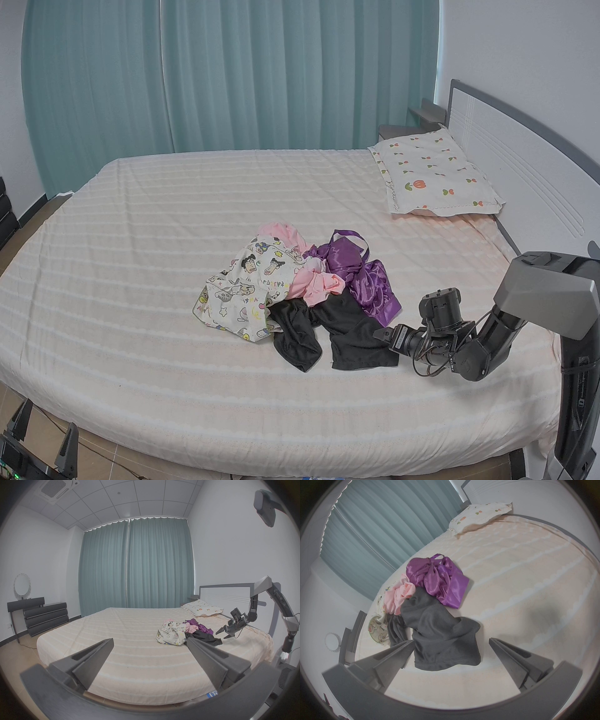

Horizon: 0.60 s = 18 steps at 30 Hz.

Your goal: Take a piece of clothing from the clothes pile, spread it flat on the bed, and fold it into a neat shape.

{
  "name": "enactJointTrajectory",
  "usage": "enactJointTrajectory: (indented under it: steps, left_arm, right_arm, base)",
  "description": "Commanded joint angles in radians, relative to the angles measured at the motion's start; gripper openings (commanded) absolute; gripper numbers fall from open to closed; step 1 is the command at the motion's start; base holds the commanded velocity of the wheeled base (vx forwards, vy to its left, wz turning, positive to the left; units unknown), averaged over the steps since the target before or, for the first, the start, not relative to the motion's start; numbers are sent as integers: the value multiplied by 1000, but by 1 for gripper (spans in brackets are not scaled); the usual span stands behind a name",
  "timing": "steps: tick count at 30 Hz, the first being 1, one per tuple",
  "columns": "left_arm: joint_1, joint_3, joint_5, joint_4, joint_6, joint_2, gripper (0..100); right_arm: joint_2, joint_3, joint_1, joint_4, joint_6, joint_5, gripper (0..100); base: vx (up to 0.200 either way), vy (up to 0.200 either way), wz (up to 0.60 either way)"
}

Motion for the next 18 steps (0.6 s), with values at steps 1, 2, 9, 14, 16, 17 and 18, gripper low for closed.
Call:
enactJointTrajectory:
  steps: [1,2,9,14,16,17,18]
  left_arm:
    - [0,16,0,0,0,-12,100]
    - [0,16,0,0,0,-12,100]
    - [0,16,0,0,0,-12,100]
    - [0,16,0,0,0,-12,100]
    - [0,16,0,0,0,-12,100]
    - [0,16,0,0,0,-12,100]
    - [0,16,0,0,0,-12,100]
  right_arm:
    - [56,-34,-1,0,-2,0,100]
    - [63,-43,-5,2,-2,0,100]
    - [95,-86,-18,8,-5,15,100]
    - [104,-100,-14,8,-3,40,100]
    - [112,-108,-10,8,-2,52,100]
    - [113,-117,-8,9,-2,54,100]
    - [115,-123,-7,9,-2,54,100]
  base:
    - [0,0,0]
    - [0,0,0]
    - [0,0,0]
    - [0,0,0]
    - [0,0,0]
    - [0,0,0]
    - [0,0,0]
